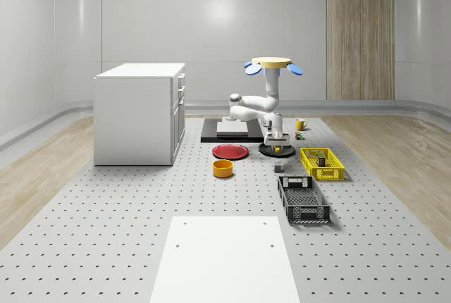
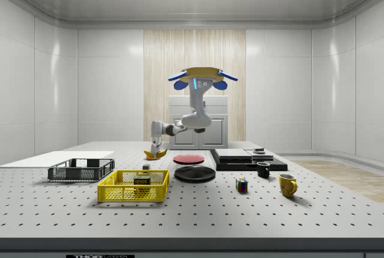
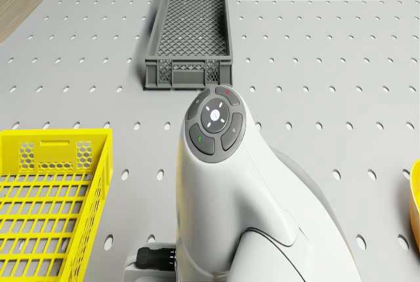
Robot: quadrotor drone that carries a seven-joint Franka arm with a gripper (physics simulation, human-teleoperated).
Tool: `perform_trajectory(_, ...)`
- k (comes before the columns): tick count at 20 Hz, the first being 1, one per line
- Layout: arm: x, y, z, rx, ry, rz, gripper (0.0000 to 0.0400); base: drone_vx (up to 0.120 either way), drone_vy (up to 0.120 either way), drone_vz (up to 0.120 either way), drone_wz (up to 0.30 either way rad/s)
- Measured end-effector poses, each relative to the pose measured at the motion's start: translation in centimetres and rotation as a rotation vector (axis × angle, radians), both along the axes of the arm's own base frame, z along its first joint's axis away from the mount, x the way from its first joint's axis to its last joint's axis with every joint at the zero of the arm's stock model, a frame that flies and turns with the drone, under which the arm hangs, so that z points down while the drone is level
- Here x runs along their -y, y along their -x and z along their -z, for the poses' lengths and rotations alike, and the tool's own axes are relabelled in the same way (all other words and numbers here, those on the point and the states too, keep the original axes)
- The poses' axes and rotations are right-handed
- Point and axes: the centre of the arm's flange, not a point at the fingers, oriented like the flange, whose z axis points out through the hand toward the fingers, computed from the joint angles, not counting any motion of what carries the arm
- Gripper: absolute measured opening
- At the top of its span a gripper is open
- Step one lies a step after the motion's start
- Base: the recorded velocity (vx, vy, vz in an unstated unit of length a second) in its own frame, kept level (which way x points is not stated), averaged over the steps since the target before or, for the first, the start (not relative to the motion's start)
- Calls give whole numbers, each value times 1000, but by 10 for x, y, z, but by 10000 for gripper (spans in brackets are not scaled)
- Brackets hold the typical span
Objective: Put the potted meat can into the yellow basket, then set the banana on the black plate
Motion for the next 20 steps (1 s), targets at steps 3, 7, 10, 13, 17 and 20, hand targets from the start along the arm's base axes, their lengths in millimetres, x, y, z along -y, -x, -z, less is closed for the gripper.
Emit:
perform_trajectory(3,0,0,0,0,0,0,201,-120,120,0,0)
perform_trajectory(7,0,0,0,0,0,0,201,-120,100,0,0)
perform_trajectory(10,0,0,0,0,0,0,201,-120,0,0,0)
perform_trajectory(13,0,0,0,0,0,0,201,-120,0,0,0)
perform_trajectory(17,0,0,0,0,0,0,201,-120,0,-50,0)
perform_trajectory(20,0,0,0,0,0,0,201,-120,0,-120,0)
